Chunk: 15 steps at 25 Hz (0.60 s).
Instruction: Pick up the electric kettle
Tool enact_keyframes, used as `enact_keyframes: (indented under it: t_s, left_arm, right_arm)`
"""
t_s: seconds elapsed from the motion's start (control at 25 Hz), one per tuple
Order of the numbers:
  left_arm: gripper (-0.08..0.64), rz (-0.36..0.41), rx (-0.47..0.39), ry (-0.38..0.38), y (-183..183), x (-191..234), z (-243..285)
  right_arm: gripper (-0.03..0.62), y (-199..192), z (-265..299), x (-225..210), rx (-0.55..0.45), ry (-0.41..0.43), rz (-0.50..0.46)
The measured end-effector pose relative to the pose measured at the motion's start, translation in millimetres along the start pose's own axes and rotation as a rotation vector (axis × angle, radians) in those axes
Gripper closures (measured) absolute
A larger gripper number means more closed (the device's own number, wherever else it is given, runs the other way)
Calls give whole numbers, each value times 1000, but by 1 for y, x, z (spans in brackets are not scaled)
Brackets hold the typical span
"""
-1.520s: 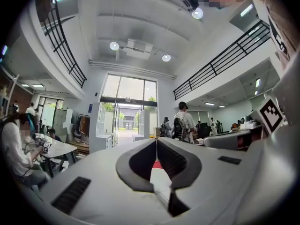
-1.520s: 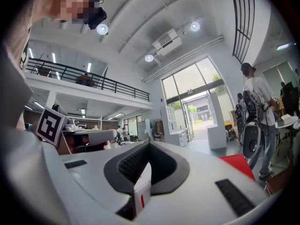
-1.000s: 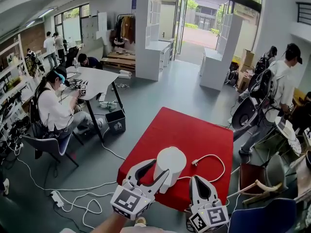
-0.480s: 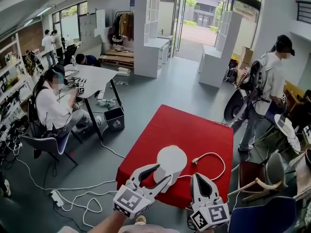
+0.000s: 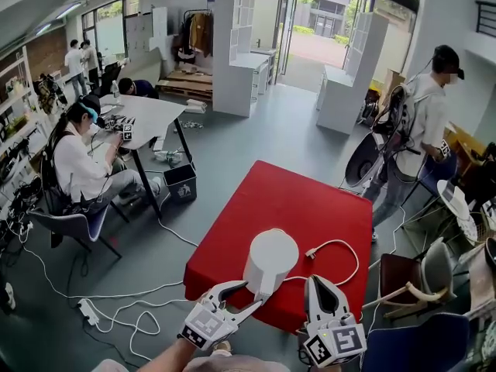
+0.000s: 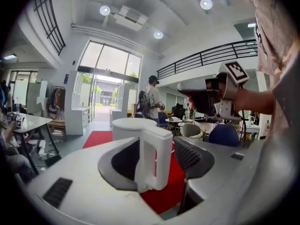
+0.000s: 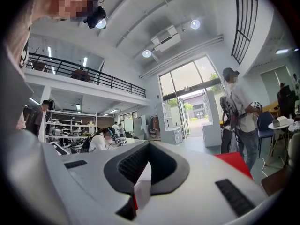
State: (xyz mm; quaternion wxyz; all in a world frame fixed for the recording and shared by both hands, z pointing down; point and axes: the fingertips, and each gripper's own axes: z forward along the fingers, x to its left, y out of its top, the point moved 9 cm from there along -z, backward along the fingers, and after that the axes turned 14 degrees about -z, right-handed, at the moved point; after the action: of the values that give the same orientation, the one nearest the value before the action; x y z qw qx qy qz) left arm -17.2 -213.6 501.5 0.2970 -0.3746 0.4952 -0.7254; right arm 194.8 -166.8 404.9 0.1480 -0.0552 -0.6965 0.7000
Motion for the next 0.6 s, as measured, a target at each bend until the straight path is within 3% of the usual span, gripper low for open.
enact_keyframes:
  t_s: [0.6]
  left_arm:
    - [322,6,91,-119,-26,1,36]
  right_arm:
    - [574,-4,-1,-12,32,-35,-5]
